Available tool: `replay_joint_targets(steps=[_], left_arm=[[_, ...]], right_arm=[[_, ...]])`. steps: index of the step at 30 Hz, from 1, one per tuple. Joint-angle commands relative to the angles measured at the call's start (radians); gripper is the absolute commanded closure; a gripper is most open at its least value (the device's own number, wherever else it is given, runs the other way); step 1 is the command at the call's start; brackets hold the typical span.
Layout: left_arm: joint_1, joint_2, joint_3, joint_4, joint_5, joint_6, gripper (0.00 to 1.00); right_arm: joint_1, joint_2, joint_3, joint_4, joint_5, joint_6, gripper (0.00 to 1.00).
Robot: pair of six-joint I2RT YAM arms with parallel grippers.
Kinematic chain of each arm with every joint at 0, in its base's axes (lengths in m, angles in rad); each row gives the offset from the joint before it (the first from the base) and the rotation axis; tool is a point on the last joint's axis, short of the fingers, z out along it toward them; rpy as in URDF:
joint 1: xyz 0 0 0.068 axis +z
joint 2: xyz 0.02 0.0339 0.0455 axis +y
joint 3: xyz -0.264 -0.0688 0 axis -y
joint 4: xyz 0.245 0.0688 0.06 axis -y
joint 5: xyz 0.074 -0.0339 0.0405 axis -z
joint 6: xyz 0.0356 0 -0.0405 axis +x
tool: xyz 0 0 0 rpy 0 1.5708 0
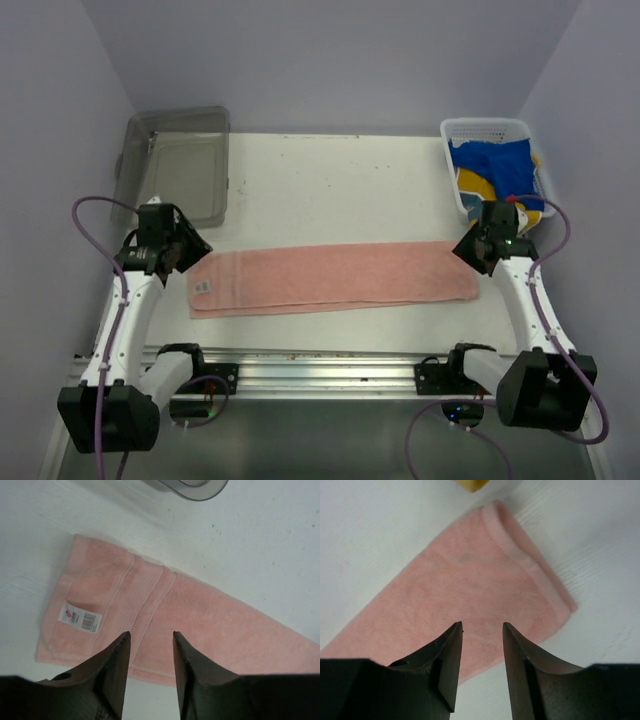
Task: Roll the towels
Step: Fold the towel
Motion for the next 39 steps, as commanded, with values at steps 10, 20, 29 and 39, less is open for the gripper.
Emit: replay_joint_targets(steps=[10, 20, 29, 39], left_arm=[[-0.117, 0.318, -0.172, 0.279, 0.078, -0.055, 0.86], [-0.06, 0.354, -0.241, 0.153, -0.045, -0.064, 0.93], [0.073, 0.29, -0.111, 0.086, -0.114, -0.052, 0.94], [0.064, 0.299, -0.055, 0.115, -0.049, 0.025, 0.94]], right_arm=[[0.066, 0.303, -0.046, 0.145, -0.137, -0.017, 0.76], [0.184, 0.303, -0.228, 0.208, -0.18, 0.081, 0.79], [0.271, 0.107, -0.261, 0.088, -0.195, 0.148, 0.78], [0.133, 0.082, -0.058, -0.068, 0.014, -0.017, 0.51]])
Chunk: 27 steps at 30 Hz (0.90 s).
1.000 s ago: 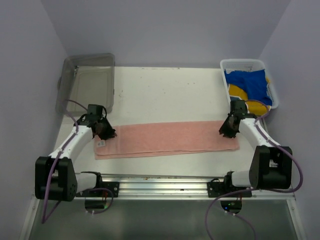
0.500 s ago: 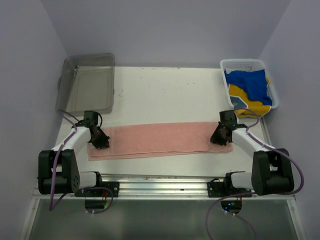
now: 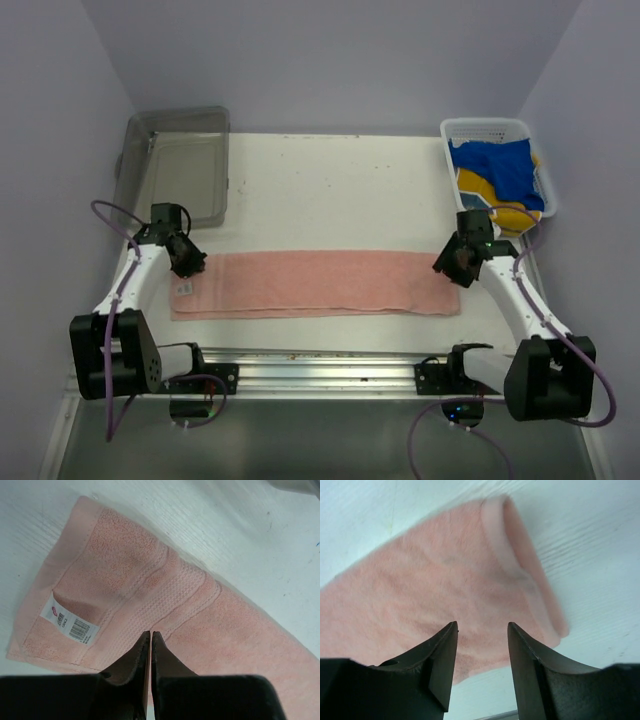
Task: Roll the towels
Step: Fold the towel
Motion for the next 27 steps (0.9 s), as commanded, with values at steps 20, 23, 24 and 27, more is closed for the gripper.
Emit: replay_joint_targets(steps=[20, 23, 24, 27], left_arm=[[-0.003, 0.087, -0.054, 0.073, 0.045, 0.058, 0.95], [-0.009, 0.094, -0.084, 0.089, 0.079, 0.052, 0.95], [-0.026, 0.098, -0.09, 0.092, 0.083, 0.04, 0.96], [-0.087, 0.106, -0.116, 0.113, 0.096, -0.005, 0.96]], right_arm=[[-0.181, 0.382, 0.006, 0.181, -0.048, -0.117, 0.89], [-0.181, 0.291, 0.016, 0.155, -0.028, -0.104, 1.0], [-0.181, 0.258, 0.02, 0.144, -0.021, -0.102, 1.0], [-0.179, 0.136, 0.048, 0.092, 0.027, -0.091, 1.0]])
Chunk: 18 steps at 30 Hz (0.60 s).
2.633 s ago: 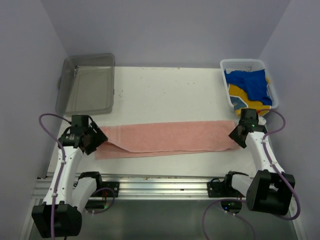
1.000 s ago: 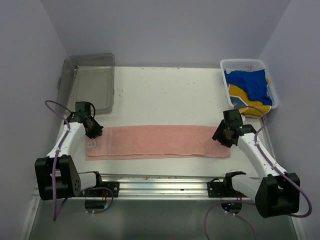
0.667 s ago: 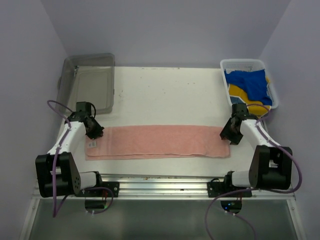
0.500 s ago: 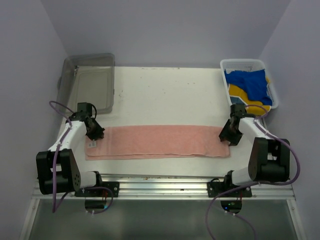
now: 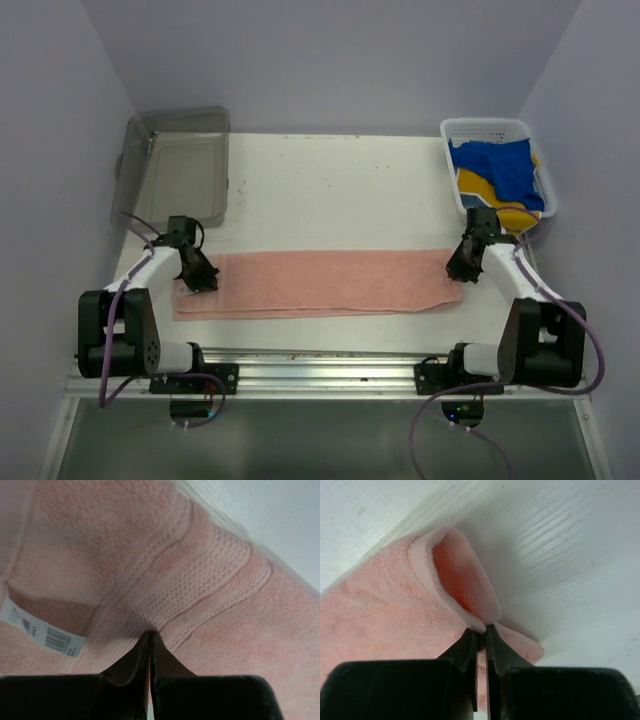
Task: Roll the towels
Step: Fold the towel
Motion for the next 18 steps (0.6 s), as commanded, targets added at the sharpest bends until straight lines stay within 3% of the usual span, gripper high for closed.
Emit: replay_joint_targets(steps=[1, 10, 18], left_arm=[[-0.073, 0.012, -0.03, 0.059, 0.033, -0.052, 0.96], [-0.361, 0.085, -0.05, 0.133, 0.065, -0.197, 0.98], [-0.583, 0.207, 0.086, 0.191, 0.073, -0.26, 0.97]], right_arm=[[-0.004, -0.147, 0.047, -0.05, 0.076, 0.021, 1.0], [-0.004, -0.331, 0.239, -0.222, 0.127, -0.019, 1.0], [0.032, -0.352, 0.416, -0.293, -0.008, -0.031, 1.0]])
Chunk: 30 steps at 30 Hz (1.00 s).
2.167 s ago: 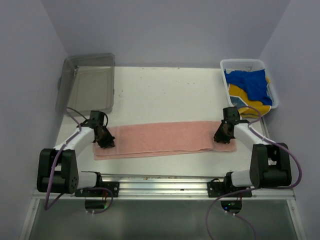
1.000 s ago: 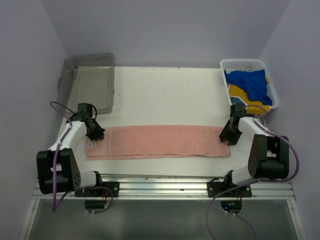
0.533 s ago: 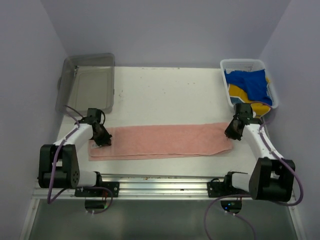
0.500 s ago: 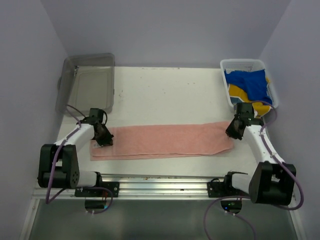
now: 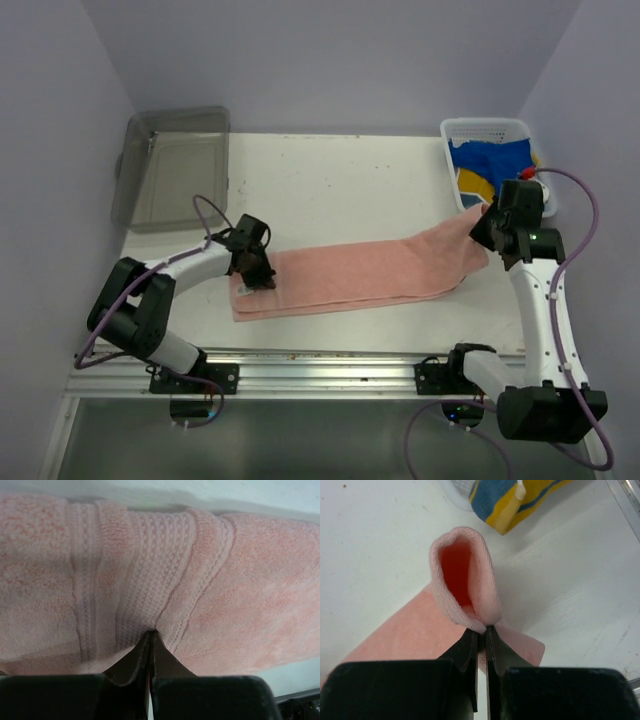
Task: Roll the towels
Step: Fold the towel
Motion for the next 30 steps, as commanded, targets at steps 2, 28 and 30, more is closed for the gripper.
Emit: replay_joint_targets(steps=[2, 28, 30], left_arm=[[-0.131, 0.124, 0.084, 0.049, 0.011, -0.044, 0.97], [0.075, -0.107, 0.06, -0.2, -0.052, 0.188, 1.0], [0.075, -0.088, 0.04, -0.178, -0.047, 0.182, 1.0]], right_arm=[[0.077, -0.011, 0.105, -0.047, -0.049, 0.029, 1.0], [0.94, 0.396, 0.292, 0.149, 0.048, 0.23, 1.0], [0.979, 0.452, 0.324, 0.166, 0.045, 0.233, 1.0]])
